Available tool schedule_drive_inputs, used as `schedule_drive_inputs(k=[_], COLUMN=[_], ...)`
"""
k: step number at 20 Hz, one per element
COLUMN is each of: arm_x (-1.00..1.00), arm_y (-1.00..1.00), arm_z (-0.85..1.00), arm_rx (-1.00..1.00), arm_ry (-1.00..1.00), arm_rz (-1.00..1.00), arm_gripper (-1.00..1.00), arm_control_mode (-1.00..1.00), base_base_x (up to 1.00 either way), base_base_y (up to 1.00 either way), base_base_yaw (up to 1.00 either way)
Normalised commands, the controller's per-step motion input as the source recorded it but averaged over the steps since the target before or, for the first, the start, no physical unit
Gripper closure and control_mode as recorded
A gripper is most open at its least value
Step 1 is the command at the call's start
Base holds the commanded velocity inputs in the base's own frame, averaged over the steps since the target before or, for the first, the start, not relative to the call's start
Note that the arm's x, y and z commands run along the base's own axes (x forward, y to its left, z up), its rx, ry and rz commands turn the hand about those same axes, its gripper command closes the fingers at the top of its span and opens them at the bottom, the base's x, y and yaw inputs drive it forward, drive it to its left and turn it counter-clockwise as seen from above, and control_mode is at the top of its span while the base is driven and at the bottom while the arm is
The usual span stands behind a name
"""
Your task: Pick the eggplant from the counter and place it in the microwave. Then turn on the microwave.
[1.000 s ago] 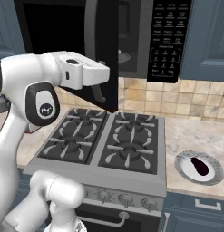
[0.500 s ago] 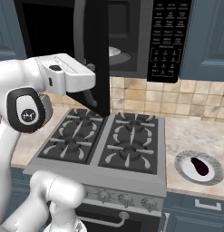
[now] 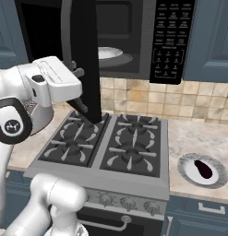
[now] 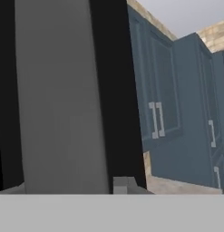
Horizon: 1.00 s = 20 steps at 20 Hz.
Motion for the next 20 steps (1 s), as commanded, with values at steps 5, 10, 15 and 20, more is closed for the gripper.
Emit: schedule_drive_inputs(k=[5, 10, 15, 20], arm_x=[-0.45, -0.44, -0.38, -0.35], arm_y=[0.07, 0.11, 0.14, 0.16], arm_z=[0.01, 0.01, 0.00, 0.00], arm_rx=[-0.01, -0.01, -0.01, -0.01], arm_ry=[-0.08, -0.06, -0.04, -0.02], arm_rz=[-0.01, -0.01, -0.01, -0.01], arm_gripper=[1.00, 1.00, 1.00, 1.00], arm_control_mode=[-1.00, -1.00, -1.00, -1.00], base_base_x=[0.00, 0.00, 0.00, 0.00], base_base_y=[0.00, 0.00, 0.00, 0.00], base_base_yaw=[0.00, 0.00, 0.00, 0.00])
